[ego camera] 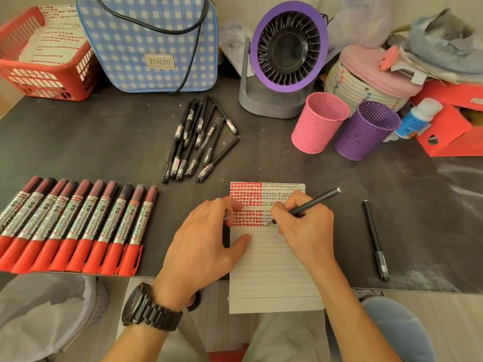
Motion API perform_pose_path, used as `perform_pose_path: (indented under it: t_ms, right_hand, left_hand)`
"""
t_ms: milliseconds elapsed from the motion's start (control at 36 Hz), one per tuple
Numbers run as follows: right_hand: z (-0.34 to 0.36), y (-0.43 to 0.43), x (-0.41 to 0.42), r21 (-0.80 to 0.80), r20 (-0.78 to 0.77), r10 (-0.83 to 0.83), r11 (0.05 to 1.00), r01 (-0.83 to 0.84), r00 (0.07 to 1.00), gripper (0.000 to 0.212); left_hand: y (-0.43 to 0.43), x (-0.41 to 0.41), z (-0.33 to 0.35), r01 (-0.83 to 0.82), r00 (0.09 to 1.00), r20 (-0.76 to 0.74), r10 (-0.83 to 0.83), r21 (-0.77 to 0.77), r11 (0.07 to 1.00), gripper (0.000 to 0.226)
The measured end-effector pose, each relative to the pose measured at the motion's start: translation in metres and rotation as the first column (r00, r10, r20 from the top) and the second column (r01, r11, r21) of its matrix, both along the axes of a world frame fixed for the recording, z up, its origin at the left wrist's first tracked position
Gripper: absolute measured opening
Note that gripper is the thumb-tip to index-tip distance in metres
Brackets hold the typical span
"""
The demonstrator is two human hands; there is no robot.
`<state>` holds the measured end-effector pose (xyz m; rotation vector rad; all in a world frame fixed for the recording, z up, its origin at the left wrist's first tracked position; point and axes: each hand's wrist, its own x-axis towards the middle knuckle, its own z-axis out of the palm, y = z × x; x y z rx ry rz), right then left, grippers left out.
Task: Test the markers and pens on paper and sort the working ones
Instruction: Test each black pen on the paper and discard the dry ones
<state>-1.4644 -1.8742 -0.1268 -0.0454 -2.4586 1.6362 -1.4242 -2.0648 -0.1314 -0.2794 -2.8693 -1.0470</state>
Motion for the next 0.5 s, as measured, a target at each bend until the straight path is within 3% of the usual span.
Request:
perform_pose_path:
  t_ms: [500]
  right_hand:
    - [-0.0026, 0.0015, -0.0016, 0.000, -0.006, -0.009, 1.000, 0.009, 1.000, 0.032]
  left_hand:
    - [-0.0002, -0.0004, 0.0009, 0.001, 0.999, 0.032, -0.001, 0.013, 1.000, 0.034]
